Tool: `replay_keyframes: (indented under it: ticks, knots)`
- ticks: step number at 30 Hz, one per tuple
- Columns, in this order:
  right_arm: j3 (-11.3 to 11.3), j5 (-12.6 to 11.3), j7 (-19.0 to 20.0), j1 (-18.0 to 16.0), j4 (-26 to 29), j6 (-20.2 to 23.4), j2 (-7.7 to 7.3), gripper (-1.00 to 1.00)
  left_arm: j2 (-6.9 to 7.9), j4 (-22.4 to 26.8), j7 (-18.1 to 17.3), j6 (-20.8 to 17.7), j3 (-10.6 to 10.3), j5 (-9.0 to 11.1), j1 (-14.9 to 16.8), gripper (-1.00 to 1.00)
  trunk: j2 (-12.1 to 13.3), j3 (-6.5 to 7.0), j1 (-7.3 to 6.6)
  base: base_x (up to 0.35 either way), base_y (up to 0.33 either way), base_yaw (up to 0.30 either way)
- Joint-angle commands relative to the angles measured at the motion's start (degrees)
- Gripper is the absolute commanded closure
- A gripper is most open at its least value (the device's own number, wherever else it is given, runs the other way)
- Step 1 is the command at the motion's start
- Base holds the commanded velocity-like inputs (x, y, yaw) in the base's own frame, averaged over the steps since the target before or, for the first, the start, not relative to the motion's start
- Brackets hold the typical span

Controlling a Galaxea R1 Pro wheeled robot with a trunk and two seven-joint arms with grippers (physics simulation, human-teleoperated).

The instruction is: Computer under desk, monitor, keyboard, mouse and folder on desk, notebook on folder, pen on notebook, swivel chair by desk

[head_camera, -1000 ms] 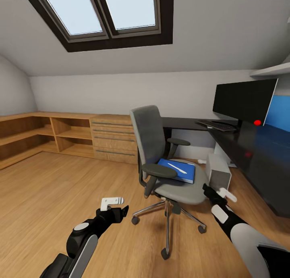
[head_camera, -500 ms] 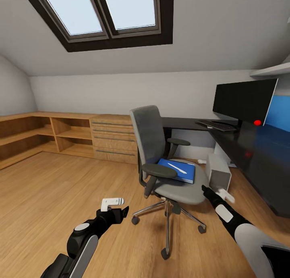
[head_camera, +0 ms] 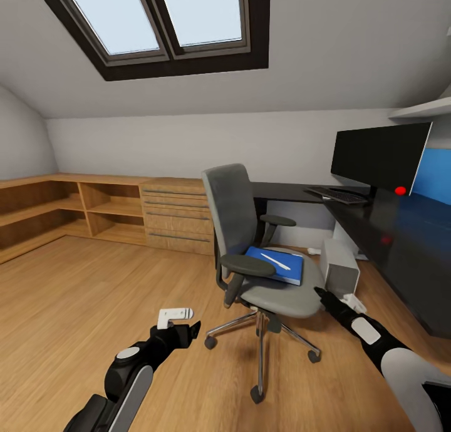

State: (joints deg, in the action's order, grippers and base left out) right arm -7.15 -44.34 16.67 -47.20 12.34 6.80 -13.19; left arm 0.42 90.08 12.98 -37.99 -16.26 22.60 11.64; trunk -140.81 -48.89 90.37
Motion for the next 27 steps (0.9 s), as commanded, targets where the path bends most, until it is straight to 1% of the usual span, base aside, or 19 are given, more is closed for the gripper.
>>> replay_keyframes:
  ticks: [1,2,5,8,11,12,15,16,18,20,21,22,23,25,26,27]
  knots:
    - [-0.48,-0.15,0.97,-0.02,0.03,0.96,-0.17,-1.0,0.04,-0.06,0.55,-0.15,-0.12,0.6,0.05,-1.0,-0.03,-0.06,-0.01,0.0,0.0,0.0]
    - [-0.48,-0.14,1.99,-0.01,0.04,1.65,-0.5,-1.0,0.03,-0.25,0.55,-0.15,-0.16,0.6,0.05,-1.0,-0.03,-0.06,-0.01,0.0,0.0,0.0]
    - [-0.54,-0.17,3.31,0.0,0.05,2.46,-1.09,-1.0,0.01,-0.49,0.55,-0.15,-0.23,0.55,0.05,-1.0,-0.03,-0.06,-0.01,0.0,0.0,0.0]
    - [-0.79,-0.19,3.69,0.0,0.02,2.66,-1.37,-1.0,0.0,-0.55,0.55,-0.15,-0.24,0.53,0.05,-1.0,-0.03,-0.06,-0.01,0.0,0.0,0.0]
    - [-1.61,-0.21,4.06,0.0,0.0,2.8,-1.63,-1.0,0.01,-0.59,0.55,-0.15,-0.23,0.52,0.05,-1.0,-0.03,-0.06,-0.01,0.0,0.0,0.0]
    - [-3.22,-0.22,4.11,0.0,-0.02,2.85,-1.72,-1.0,-0.04,-0.6,0.55,-0.15,-0.25,0.51,0.05,-1.0,-0.03,-0.06,-0.01,0.0,0.0,0.0]
    - [-4.77,-0.22,3.95,0.0,-0.03,2.86,-1.74,-1.0,-0.06,-0.6,0.55,-0.15,-0.26,0.51,0.05,-1.0,-0.03,-0.06,-0.01,0.0,0.0,0.0]
    - [-5.97,-0.18,3.72,-0.02,-0.03,2.86,-1.74,-1.0,-0.07,-0.6,0.55,-0.15,-0.26,0.51,0.05,-1.0,-0.03,-0.06,-0.01,0.0,0.0,0.0]
    - [-7.45,-0.19,2.95,-0.01,0.15,2.51,-1.68,-1.0,-0.06,-0.61,0.55,-0.15,-0.26,0.51,0.05,-1.0,-0.03,-0.06,-0.01,0.0,0.0,0.0]
    - [-8.36,-0.2,2.66,0.0,0.24,1.95,-1.61,-1.0,-0.06,-0.61,0.55,-0.15,-0.27,0.51,0.05,-1.0,-0.03,-0.06,-0.01,0.0,0.0,0.0]
    - [-10.41,-0.21,2.31,0.0,0.31,0.52,-1.46,-1.0,-0.07,-0.61,0.55,-0.15,-0.27,0.51,0.05,-1.0,-0.03,-0.06,-0.01,0.0,0.0,0.0]
    - [-11.29,-0.21,2.15,0.0,0.31,-0.13,-1.39,-1.0,-0.07,-0.61,0.55,-0.15,-0.27,0.51,0.05,-1.0,-0.03,-0.06,-0.01,0.0,0.0,0.0]
    - [-13.25,-0.22,1.64,0.0,0.34,-1.68,-1.25,-1.0,-0.06,-0.61,0.55,-0.15,-0.27,0.51,0.05,-1.0,-0.03,-0.06,-0.01,0.0,0.0,0.0]
    - [-15.19,-0.22,0.9,0.0,0.37,-3.62,-1.04,-1.0,-0.06,-0.61,0.55,-0.15,-0.27,0.51,0.05,-1.0,-0.03,-0.06,-0.01,0.0,0.0,0.0]
    - [-16.73,-0.22,0.07,0.0,0.38,-6.06,-0.64,-1.0,-0.07,-0.61,0.55,-0.15,-0.27,0.51,0.05,-1.0,-0.03,-0.06,-0.01,0.0,0.0,0.0]
    - [-17.3,-0.22,-0.34,0.0,0.39,-7.45,-0.35,-1.0,-0.07,-0.61,0.55,-0.15,-0.27,0.51,0.05,-1.0,-0.03,-0.06,-0.01,0.0,0.0,0.0]
